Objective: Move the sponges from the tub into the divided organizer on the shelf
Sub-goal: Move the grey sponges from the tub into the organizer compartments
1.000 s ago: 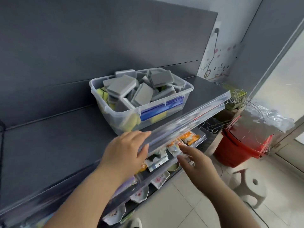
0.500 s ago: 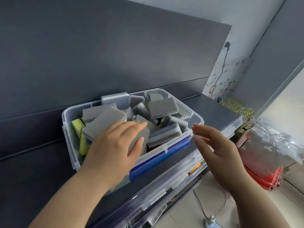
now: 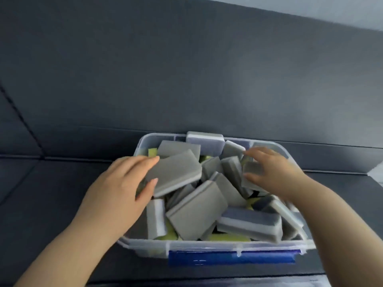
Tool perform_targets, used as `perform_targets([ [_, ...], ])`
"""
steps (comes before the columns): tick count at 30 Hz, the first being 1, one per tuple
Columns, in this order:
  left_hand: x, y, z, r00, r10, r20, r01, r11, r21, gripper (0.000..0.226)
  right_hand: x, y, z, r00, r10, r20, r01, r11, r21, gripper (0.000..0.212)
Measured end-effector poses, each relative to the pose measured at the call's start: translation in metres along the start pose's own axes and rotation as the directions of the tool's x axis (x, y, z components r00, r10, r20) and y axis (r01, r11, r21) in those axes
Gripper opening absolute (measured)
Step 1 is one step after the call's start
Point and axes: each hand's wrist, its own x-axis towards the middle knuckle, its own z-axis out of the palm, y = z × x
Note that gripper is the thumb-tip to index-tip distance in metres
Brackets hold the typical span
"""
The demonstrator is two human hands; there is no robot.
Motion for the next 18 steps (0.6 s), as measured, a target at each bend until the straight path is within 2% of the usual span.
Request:
perform_targets([
  [3, -0.005, 0.004, 0.001, 0.990, -0.139, 0.027, 0.138, 0.989, 0.044, 0.053, 0.013, 0.011, 0.006, 0.988, 0.048, 0.145, -0.032, 0.993, -0.110, 0.073],
  [6, -0.003, 0.012, 0.009, 0.968, -0.235, 0.086, 0.227, 0.970, 0.092, 0.064, 0.015, 0.014, 0.008, 0.987, 0.019, 0.162, -0.001, 0.994, -0.110, 0.075],
  [9, 0.003, 0.018, 0.018, 0.955, -0.259, 0.146, 0.236, 0.958, 0.161, 0.065, 0.010, 0.017, 0.003, 0.987, -0.067, 0.143, 0.075, 0.996, -0.050, 0.075],
  [12, 0.010, 0.024, 0.022, 0.958, -0.238, 0.162, 0.210, 0.963, 0.170, 0.068, 0.001, 0.019, -0.007, 0.986, -0.156, -0.057, 0.162, 0.979, 0.127, 0.066],
  [15, 0.018, 0.033, 0.020, 0.970, -0.204, 0.135, 0.184, 0.972, 0.147, 0.065, -0.011, 0.021, -0.024, 0.936, -0.133, -0.325, 0.239, 0.919, 0.313, 0.051],
  [18, 0.027, 0.046, 0.020, 0.984, -0.151, 0.095, 0.139, 0.983, 0.121, 0.057, -0.022, 0.022, -0.039, 0.906, -0.089, -0.415, 0.299, 0.827, 0.475, 0.038],
])
